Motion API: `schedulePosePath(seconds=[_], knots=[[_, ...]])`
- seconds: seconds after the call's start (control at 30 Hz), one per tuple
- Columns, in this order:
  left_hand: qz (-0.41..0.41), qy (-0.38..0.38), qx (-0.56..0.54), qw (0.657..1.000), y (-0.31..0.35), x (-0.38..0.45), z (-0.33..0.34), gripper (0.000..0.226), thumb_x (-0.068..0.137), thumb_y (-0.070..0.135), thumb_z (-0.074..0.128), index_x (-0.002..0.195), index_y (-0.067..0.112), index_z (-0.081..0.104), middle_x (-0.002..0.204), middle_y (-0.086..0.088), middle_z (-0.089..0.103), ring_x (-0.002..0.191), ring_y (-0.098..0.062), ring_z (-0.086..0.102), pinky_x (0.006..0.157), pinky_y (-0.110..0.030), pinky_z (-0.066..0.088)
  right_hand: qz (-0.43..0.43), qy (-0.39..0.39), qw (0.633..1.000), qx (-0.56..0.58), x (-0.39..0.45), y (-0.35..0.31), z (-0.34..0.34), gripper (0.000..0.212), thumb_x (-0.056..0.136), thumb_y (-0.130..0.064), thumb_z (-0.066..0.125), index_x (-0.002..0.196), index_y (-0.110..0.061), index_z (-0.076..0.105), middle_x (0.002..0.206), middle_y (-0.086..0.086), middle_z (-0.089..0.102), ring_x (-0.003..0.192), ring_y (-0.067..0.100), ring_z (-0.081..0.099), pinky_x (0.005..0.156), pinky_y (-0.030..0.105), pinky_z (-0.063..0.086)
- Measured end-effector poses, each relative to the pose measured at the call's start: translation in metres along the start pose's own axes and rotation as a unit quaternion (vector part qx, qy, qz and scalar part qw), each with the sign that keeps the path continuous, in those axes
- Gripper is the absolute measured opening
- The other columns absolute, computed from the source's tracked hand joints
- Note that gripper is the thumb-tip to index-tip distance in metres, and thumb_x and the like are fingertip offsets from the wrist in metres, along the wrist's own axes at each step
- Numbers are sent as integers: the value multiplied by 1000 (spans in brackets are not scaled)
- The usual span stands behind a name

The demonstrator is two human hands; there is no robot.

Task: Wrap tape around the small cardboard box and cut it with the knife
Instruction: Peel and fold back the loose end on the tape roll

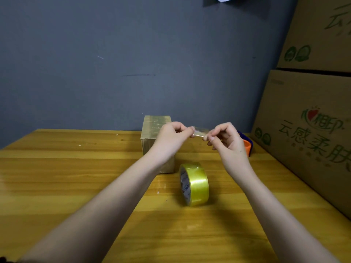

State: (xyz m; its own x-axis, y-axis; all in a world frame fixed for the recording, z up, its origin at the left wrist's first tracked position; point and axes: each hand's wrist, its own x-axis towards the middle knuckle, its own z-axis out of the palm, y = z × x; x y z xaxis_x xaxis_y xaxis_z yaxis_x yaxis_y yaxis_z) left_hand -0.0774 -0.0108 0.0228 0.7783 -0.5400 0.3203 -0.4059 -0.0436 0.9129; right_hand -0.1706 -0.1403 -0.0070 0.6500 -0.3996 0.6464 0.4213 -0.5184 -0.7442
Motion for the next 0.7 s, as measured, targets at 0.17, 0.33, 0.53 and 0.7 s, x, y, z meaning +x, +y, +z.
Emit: schedulePosePath(seconds=[0.17,0.33,0.53,0.7], knots=[[-32,-5,-25,999,1,0,1,23,89,21,57,73,9,67,77,-4,60,75,-9,52,67,-21,38,-4,-24,999,-45,-3,1,-1,16,90,-1,55,94,-11,65,92,0,66,87,6,62,73,20,51],[-50,-5,-34,998,1,0,2,21,86,23,56,71,14,67,84,-5,64,84,-13,55,66,-24,36,-11,11,997,-72,-4,2,4,15,87,-13,64,97,-24,69,96,-5,67,91,8,62,76,20,51],[-50,-7,-38,998,2,-3,2,21,87,22,55,75,11,69,83,-6,63,81,-12,54,66,-23,36,-21,48,995,-82,-4,2,8,13,85,-15,66,95,-23,70,93,-5,69,87,9,63,76,26,53],[-45,3,-39,998,1,-1,3,22,85,21,57,69,11,67,79,-7,61,79,-13,53,70,-25,41,-40,56,993,-92,-5,2,9,13,84,-17,68,94,-25,69,90,-5,68,84,11,62,74,29,54]])
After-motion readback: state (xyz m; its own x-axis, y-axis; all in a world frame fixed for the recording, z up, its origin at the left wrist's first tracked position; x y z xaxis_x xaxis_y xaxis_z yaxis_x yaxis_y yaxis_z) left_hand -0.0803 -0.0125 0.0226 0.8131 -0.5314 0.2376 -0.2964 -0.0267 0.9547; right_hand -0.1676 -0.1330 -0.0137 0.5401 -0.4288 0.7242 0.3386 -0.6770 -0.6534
